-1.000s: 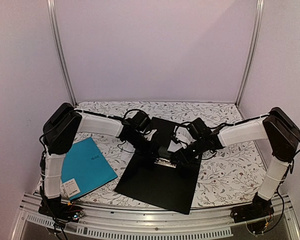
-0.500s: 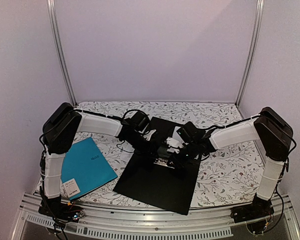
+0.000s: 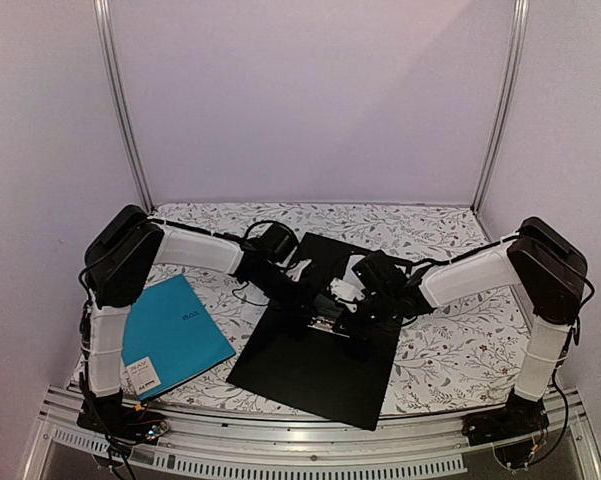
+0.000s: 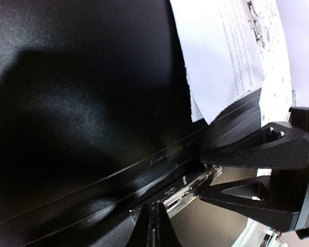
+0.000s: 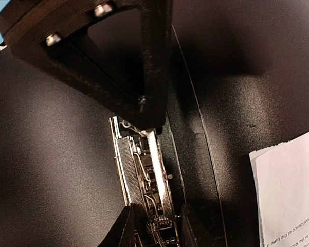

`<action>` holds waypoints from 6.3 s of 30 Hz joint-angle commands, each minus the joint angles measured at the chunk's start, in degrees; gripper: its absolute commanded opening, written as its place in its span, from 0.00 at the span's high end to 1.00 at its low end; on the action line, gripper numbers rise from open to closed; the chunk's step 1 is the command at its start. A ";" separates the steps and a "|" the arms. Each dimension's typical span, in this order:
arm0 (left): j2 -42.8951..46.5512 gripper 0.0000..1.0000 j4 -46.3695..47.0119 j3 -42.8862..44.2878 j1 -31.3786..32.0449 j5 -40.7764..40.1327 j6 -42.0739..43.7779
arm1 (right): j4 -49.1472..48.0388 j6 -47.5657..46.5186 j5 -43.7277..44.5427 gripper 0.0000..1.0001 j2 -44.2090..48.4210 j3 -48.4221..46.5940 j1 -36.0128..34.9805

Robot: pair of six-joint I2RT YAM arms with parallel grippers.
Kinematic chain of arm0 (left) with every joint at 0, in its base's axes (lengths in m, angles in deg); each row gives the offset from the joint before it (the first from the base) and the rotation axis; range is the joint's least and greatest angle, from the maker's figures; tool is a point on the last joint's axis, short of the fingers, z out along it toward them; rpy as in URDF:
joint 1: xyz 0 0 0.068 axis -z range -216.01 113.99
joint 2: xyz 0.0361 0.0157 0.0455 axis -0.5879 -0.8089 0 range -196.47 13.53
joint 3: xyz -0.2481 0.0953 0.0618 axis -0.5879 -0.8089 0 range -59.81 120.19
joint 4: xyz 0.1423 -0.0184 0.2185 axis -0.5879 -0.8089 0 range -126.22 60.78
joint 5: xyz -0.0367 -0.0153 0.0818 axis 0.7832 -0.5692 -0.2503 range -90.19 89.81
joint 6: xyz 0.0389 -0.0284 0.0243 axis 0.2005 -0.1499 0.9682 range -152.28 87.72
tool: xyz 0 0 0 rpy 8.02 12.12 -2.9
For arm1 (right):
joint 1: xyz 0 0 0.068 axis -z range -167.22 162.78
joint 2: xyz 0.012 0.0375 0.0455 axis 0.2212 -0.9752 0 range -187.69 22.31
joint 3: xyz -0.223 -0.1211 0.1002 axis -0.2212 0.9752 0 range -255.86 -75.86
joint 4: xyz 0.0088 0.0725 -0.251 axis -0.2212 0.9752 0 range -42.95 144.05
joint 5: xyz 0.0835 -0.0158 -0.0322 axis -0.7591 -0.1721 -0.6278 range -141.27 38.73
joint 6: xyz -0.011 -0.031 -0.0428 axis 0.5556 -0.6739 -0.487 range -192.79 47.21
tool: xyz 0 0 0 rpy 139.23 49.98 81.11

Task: Put the files into the folder
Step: Open the spring clip on the folder at the center of the board, then move the folder with some files to the corner of the board.

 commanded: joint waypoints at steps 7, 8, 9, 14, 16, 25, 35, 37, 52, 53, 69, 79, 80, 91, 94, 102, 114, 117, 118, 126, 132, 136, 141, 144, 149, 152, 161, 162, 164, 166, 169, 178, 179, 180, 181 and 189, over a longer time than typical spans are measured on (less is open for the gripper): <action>-1.53 1.00 -4.21 -7.64 -0.31 -7.03 -2.84 | 1.57 1.37 5.89 0.79 -4.12 4.64 -0.35; -1.52 1.00 -4.14 -8.22 -0.26 -7.55 -3.10 | 1.51 1.68 5.96 0.80 -4.24 4.80 -0.38; -1.63 1.00 -3.97 -9.11 -0.17 -7.95 -3.27 | 1.46 1.88 6.04 0.80 -4.37 4.92 -0.36; -2.36 1.00 -3.15 -11.70 0.39 -9.48 -4.16 | 1.48 3.00 6.64 0.84 -5.21 5.36 -0.49; -2.69 1.00 -3.01 -12.45 0.66 -10.05 -4.31 | 1.35 3.63 6.88 0.85 -5.21 5.55 -0.48; -2.79 1.00 -2.62 -16.38 1.43 -11.89 -4.34 | 1.65 4.73 7.56 0.89 -5.28 5.31 -0.46; 3.43 1.00 -2.70 -16.95 2.02 -11.09 -4.69 | 4.73 6.99 8.76 0.93 -5.90 3.72 -0.48; 4.19 1.00 -3.02 -16.38 2.04 -11.13 -4.62 | 4.97 7.12 8.82 0.93 -5.75 3.78 -0.48; 6.88 1.00 -5.42 -8.49 2.14 -10.18 -4.81 | 5.47 6.43 4.07 0.83 -2.90 3.18 -0.49; 6.95 1.00 -5.37 -7.74 2.21 -10.18 -5.28 | 5.54 5.98 3.26 0.81 -1.95 2.88 -0.49; 8.59 1.00 -4.64 -0.08 4.83 -10.01 -7.50 | 7.78 4.69 -5.34 0.44 12.53 2.49 3.46; 2.12 0.78 -4.62 9.23 9.96 -1.93 -3.65 | 8.77 10.87 1.08 0.44 27.45 12.43 8.20; 1.30 0.75 -4.86 10.29 10.44 -0.86 -3.28 | 8.95 11.84 1.62 0.44 29.57 13.42 8.79; -6.91 0.58 -14.11 20.55 13.85 4.11 5.37 | 10.08 16.25 3.50 0.44 37.92 17.34 11.44; -4.65 0.56 -13.52 19.06 13.83 2.55 6.88 | 9.81 17.48 2.89 0.44 36.99 17.40 11.45; 11.75 0.49 -6.12 7.47 12.04 -6.46 9.30 | 8.94 27.23 4.47 0.42 33.04 18.13 11.31; 23.28 0.44 -4.85 -12.53 0.35 -16.28 0.43 | 17.54 49.18 -1.75 0.40 31.75 20.50 9.02; 23.29 0.44 -4.38 -15.56 -1.10 -16.33 -0.61 | 15.65 53.78 -4.98 0.41 34.29 23.04 8.36; 23.09 0.44 -4.03 -16.47 -1.45 -16.36 -0.78 | 14.74 55.27 -5.85 0.41 34.83 24.12 8.17; 19.85 0.44 -0.24 -18.77 -6.04 -13.96 -2.23 | 4.13 63.60 -9.98 0.43 34.29 30.16 6.64; 17.18 0.44 2.63 -19.20 -7.99 -12.12 -3.43 | -7.45 66.86 -14.09 0.43 27.62 31.60 6.33; 16.17 0.44 3.50 -20.10 -8.51 -12.59 -3.97 | -11.75 68.37 -15.18 0.43 23.61 31.66 6.11; 15.07 0.44 4.65 -21.71 -9.11 -12.63 -4.64 | -17.19 71.06 -14.90 0.50 20.79 33.29 6.02; 14.75 0.44 5.55 -22.94 -9.10 -12.98 -5.04 | -17.30 72.16 -12.32 0.58 22.12 34.41 5.94; 14.43 0.44 6.35 -24.72 -9.23 -13.30 -5.39 | -16.06 73.75 -7.92 0.85 26.89 36.31 6.01; 14.38 0.44 6.46 -25.36 -9.30 -13.57 -5.44 | -11.73 73.92 -5.09 0.97 30.47 36.12 6.15; 15.03 0.44 5.08 -27.12 -9.48 -15.60 -4.86 | 9.48 66.45 0.27 1.00 42.60 32.02 11.47; 15.08 0.44 5.16 -27.29 -9.46 -15.59 -4.80 | 9.62 66.02 -0.10 1.00 43.08 32.05 11.70; 14.98 0.44 5.30 -27.25 -9.49 -15.27 -4.78 | 8.87 65.78 -1.58 1.00 42.57 32.01 11.66; 14.83 0.44 5.40 -27.10 -9.47 -15.11 -4.94 | 6.65 66.00 -3.65 0.92 40.76 32.33 11.73; 14.74 0.44 5.89 -27.14 -9.47 -14.95 -5.21 | 1.28 67.47 -6.92 0.80 37.65 34.10 11.22; 15.03 0.44 7.05 -28.44 -9.38 -14.27 -5.93 | -14.88 74.29 -8.45 0.60 27.90 36.27 5.94; 15.19 0.44 7.13 -28.61 -9.38 -14.23 -5.96 | -17.51 75.70 -8.82 0.60 26.68 36.59 5.47; 15.32 0.44 7.14 -28.71 -9.38 -14.28 -5.93 | -19.78 76.52 -9.27 0.60 24.54 36.81 5.13; 15.54 0.44 7.13 -28.80 -9.38 -14.32 -5.93 | -22.25 77.54 -9.69 0.60 23.16 37.06 4.74; 17.24 0.44 6.43 -28.84 -9.30 -14.18 -5.91 | -37.80 85.77 -7.15 0.73 12.86 39.98 -0.22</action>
